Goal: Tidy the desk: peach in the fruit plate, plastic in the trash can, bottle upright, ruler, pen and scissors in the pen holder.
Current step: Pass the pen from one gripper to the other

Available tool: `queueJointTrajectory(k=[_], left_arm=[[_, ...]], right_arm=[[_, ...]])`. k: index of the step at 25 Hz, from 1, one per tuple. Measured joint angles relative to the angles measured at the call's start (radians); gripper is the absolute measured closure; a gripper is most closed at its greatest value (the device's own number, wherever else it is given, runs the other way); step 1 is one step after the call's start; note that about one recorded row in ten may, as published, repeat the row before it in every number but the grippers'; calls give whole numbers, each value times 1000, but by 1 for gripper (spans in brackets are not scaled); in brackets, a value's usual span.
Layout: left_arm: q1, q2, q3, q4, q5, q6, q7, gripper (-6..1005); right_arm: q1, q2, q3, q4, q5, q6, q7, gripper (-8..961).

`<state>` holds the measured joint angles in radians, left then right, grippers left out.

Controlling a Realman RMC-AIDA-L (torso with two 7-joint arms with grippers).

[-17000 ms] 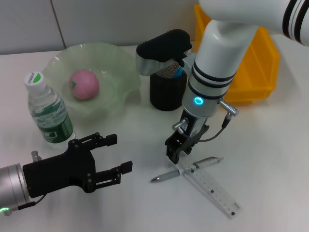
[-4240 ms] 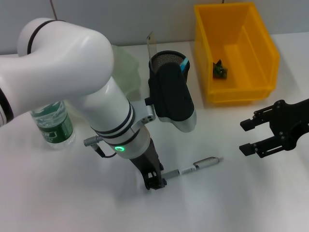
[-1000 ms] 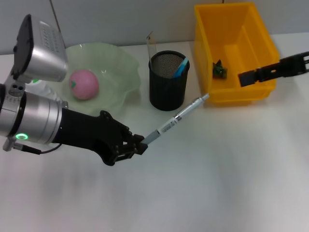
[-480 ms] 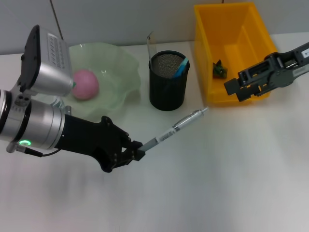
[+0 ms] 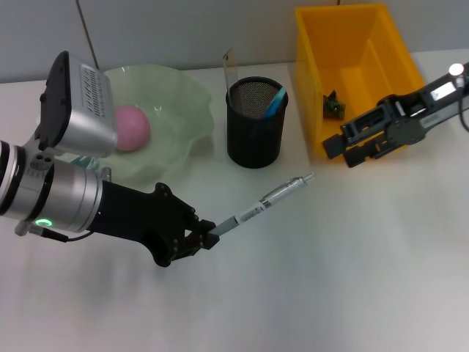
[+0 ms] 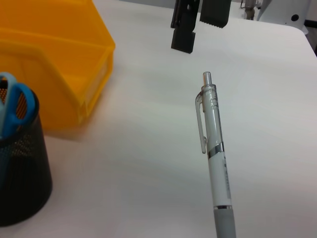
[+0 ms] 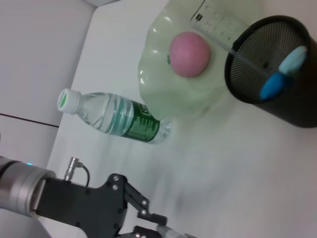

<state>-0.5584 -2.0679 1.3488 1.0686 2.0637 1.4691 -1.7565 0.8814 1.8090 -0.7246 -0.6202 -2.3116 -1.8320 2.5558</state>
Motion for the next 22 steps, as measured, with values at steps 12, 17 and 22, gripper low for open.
queueJointTrajectory(k=[12, 17, 22], left_arm=[[15, -3, 2, -4, -52, -14, 24, 835], [17, -3, 1, -10, -57, -24, 32, 833], [20, -5, 2, -25, -67, -55, 43, 831]], right_arm=[[28, 42, -4, 40, 0, 40, 3, 322], [38, 56, -12, 51, 0, 61, 3, 324], [42, 69, -18, 51, 0, 65, 3, 326]])
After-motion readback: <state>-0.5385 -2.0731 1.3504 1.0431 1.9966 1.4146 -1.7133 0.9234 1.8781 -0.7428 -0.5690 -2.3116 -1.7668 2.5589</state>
